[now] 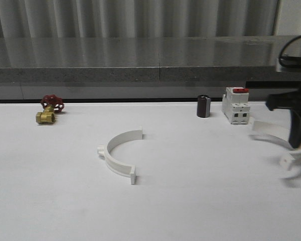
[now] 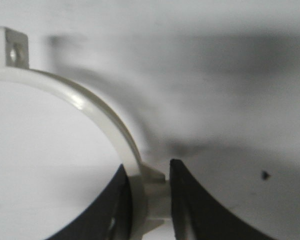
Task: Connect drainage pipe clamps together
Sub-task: 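Grasp the clamp half's end with the right gripper and lift, then carry the clamp half to the first half, aligning the ends, then lower the clamp half to close the ring and open the right gripper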
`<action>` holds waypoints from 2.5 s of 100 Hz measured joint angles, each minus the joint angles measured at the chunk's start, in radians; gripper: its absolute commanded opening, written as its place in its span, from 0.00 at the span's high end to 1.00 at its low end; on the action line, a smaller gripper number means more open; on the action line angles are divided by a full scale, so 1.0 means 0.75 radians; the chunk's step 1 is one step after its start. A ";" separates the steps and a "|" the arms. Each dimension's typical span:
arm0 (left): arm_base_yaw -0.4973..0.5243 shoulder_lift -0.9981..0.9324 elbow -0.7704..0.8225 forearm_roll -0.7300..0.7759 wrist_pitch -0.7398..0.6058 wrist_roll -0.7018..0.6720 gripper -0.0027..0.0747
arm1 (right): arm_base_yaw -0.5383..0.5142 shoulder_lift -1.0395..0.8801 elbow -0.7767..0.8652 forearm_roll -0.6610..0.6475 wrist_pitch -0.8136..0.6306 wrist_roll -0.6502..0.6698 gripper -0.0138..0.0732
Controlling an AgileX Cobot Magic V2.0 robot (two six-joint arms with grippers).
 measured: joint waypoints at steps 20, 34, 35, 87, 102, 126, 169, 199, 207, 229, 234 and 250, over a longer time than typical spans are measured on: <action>0.000 0.000 0.000 0.000 0.000 0.000 0.99 | 0.281 -0.006 -0.123 -0.104 0.084 0.275 0.88; 0.000 0.000 0.000 0.000 0.000 0.000 0.99 | 0.446 0.049 -0.247 -0.270 0.172 0.531 0.88; 0.000 0.000 0.000 0.000 0.000 0.000 0.99 | 0.453 0.057 -0.259 -0.285 0.178 0.543 0.88; 0.000 0.000 0.000 0.000 0.000 0.000 0.99 | 0.663 0.335 -0.530 -0.381 0.233 0.854 0.88; 0.000 0.000 0.000 0.000 0.000 0.000 0.99 | 0.677 0.377 -0.559 -0.384 0.234 0.883 0.88; 0.000 0.000 0.000 0.000 0.000 0.000 0.99 | 0.689 0.389 -0.567 -0.386 0.236 0.928 0.88; 0.000 0.000 0.000 0.000 0.000 0.000 0.99 | 0.721 0.389 -0.567 -0.389 0.236 0.968 0.88; 0.000 0.000 0.000 0.000 0.000 0.000 0.99 | 0.723 0.389 -0.567 -0.381 0.236 0.984 0.78; 0.000 0.000 0.000 0.000 0.000 0.000 0.99 | 0.723 0.389 -0.567 -0.375 0.236 0.984 0.68; 0.000 0.000 0.000 0.000 0.000 0.000 0.99 | 0.723 0.389 -0.567 -0.367 0.236 0.986 0.41; 0.000 0.000 0.000 0.000 0.000 0.000 0.99 | 0.723 0.389 -0.567 -0.367 0.236 0.986 0.39; 0.000 0.000 0.000 0.000 0.000 0.000 0.99 | 0.723 0.389 -0.567 -0.367 0.234 0.986 0.38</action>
